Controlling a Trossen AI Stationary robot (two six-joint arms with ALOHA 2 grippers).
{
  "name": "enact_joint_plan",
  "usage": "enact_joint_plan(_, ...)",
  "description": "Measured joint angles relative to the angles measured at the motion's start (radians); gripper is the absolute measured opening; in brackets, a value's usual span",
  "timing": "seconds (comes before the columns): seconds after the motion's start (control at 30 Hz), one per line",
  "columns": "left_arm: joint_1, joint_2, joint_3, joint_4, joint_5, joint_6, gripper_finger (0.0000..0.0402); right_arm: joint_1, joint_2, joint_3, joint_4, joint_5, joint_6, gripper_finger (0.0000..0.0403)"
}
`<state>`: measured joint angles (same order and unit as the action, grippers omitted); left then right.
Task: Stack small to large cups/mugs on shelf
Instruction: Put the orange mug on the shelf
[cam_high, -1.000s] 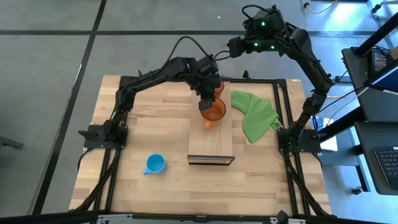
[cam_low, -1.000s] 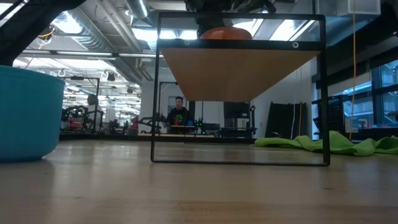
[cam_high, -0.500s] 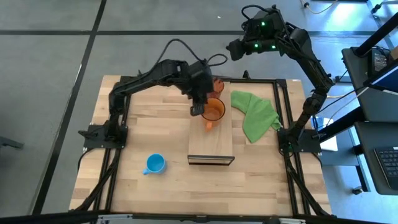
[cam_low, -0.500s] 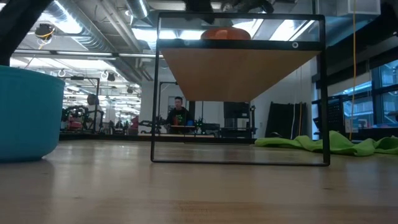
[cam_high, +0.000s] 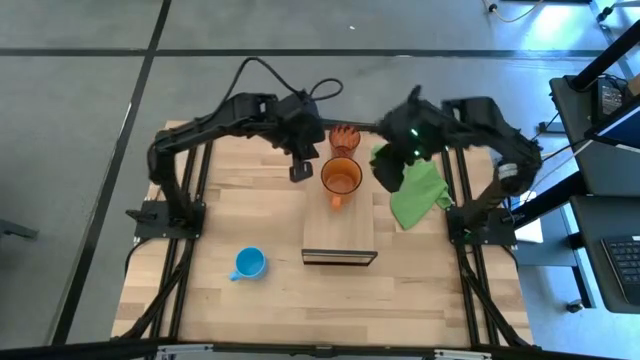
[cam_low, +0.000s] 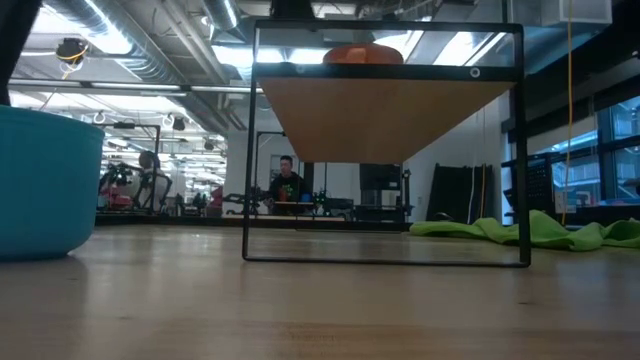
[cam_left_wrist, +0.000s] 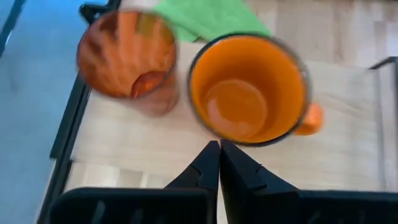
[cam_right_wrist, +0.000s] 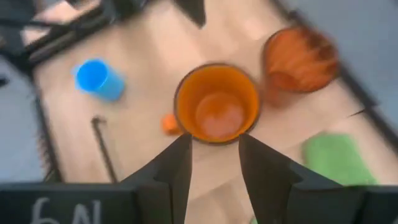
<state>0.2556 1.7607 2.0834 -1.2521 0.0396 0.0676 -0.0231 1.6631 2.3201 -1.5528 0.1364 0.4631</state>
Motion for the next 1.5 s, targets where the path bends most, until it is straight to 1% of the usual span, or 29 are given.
enact_joint_plan(0.07, 0.013, -0.061, -0.141, 0.1, 0.028, -0.016, 0.0002, 0.076, -0.028, -0.025, 0.056, 0.106, 0.045, 0.0134)
enact_joint_plan(0.1, 0.02, -0.095, -0.216, 0.163, 0.061, -0.031, 0.0001, 0.105, -0.039, -0.034, 0.086, 0.138, 0.081, 0.0134)
enact_joint_plan(0.17, 0.032, -0.162, -0.369, 0.281, 0.132, -0.07, 0.0003, 0.148, -0.048, -0.065, 0.056, 0.194, 0.179, 0.0134)
enact_joint_plan(0.23, 0.043, -0.225, -0.512, 0.402, 0.173, -0.112, 0.0007, 0.171, -0.051, -0.102, 0.064, 0.235, 0.261, 0.0134)
enact_joint_plan(0.3, 0.052, -0.277, -0.627, 0.491, 0.172, -0.149, 0.0009, 0.185, -0.053, -0.144, 0.068, 0.236, 0.295, 0.0134)
enact_joint_plan(0.37, 0.062, -0.319, -0.71, 0.542, 0.17, -0.172, 0.001, 0.205, -0.05, -0.182, 0.106, 0.229, 0.336, 0.0134)
enact_joint_plan(0.5, 0.077, -0.368, -0.81, 0.644, 0.197, -0.197, 0.001, 0.221, -0.037, -0.263, 0.234, 0.211, 0.46, 0.0134)
enact_joint_plan(0.6, 0.081, -0.379, -0.844, 0.732, 0.215, -0.218, 0.001, 0.222, -0.033, -0.324, 0.349, 0.176, 0.475, 0.0134)
enact_joint_plan(0.67, 0.083, -0.378, -0.857, 0.756, 0.215, -0.222, 0.001, 0.222, -0.028, -0.359, 0.439, 0.137, 0.47, 0.0134)
enact_joint_plan(0.77, 0.084, -0.373, -0.873, 0.801, 0.217, -0.225, 0.0011, 0.216, -0.027, -0.395, 0.506, 0.09, 0.416, 0.0134)
enact_joint_plan(0.87, 0.085, -0.373, -0.883, 0.808, 0.217, -0.226, 0.0011, 0.215, -0.028, -0.401, 0.544, 0.053, 0.423, 0.0134)
enact_joint_plan(1.03, 0.085, -0.373, -0.883, 0.82, 0.242, -0.225, 0.0011, 0.239, -0.023, -0.401, 0.646, 0.045, 0.441, 0.0134)
enact_joint_plan(1.17, 0.084, -0.373, -0.883, 0.833, 0.27, -0.223, 0.0011, 0.247, -0.022, -0.401, 0.698, 0.046, 0.346, 0.0134)
enact_joint_plan(1.27, 0.084, -0.373, -0.883, 0.838, 0.269, -0.217, 0.0011, 0.247, -0.022, -0.401, 0.757, 0.046, 0.315, 0.0134)
enact_joint_plan(1.4, 0.084, -0.373, -0.883, 0.838, 0.27, -0.215, 0.0011, 0.248, -0.022, -0.401, 0.825, 0.046, 0.351, 0.0134)
enact_joint_plan(1.5, 0.085, -0.373, -0.883, 0.838, 0.27, -0.214, 0.0011, 0.249, -0.017, -0.401, 0.868, 0.045, 0.316, 0.0134)
